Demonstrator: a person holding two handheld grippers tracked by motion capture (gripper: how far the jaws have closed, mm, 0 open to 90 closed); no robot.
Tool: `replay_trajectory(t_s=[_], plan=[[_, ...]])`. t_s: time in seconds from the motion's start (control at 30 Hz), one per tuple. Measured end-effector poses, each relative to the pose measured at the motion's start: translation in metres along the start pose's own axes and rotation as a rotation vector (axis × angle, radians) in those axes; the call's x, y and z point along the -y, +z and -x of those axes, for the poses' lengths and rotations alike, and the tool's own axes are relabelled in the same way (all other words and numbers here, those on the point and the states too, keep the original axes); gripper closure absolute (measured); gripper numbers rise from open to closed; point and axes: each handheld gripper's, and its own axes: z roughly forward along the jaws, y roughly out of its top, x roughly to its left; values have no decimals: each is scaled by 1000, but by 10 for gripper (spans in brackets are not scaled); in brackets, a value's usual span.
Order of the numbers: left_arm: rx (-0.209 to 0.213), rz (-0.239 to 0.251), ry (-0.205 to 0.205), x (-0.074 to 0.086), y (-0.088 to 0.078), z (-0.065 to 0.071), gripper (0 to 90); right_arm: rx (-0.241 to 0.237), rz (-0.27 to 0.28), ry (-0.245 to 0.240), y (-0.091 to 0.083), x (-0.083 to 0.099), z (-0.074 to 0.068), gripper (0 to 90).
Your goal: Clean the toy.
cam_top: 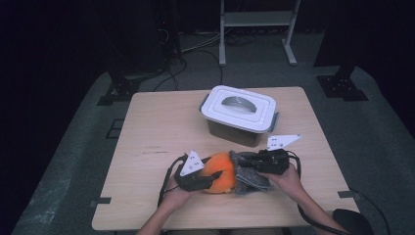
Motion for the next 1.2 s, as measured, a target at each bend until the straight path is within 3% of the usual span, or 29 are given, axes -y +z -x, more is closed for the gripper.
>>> replay_trajectory(t_s=[0.07, 0.27, 0.33, 0.47, 0.53, 0.7, 0.8, 1.0, 1.2], plan=[[6, 1, 2, 2, 0, 2, 435, 17, -13, 13, -3, 3, 3, 792], [51, 7, 32, -3, 8, 14, 434, 15, 43, -1, 0, -10, 0, 789], [51, 3, 41, -4, 9, 15, 432, 20, 25, -15, 2, -11, -2, 789], [61, 1, 26, -1, 7, 12, 423, 24, 5, 9, -4, 0, 2, 789], [64, 2, 38, -1, 7, 14, 418, 26, -1, 18, -8, 2, 3, 789], [84, 1, 68, -8, 17, 23, 413, 8, 17, -23, -3, -12, -6, 789], [92, -8, 81, -9, 19, 25, 388, 3, 1, -57, 2, -18, -12, 787], [135, -17, 40, -8, 15, 19, 194, -26, -20, -29, -3, -6, -8, 788], [133, -32, -17, -1, 8, 8, 105, -31, -42, -39, -8, -5, -7, 788]])
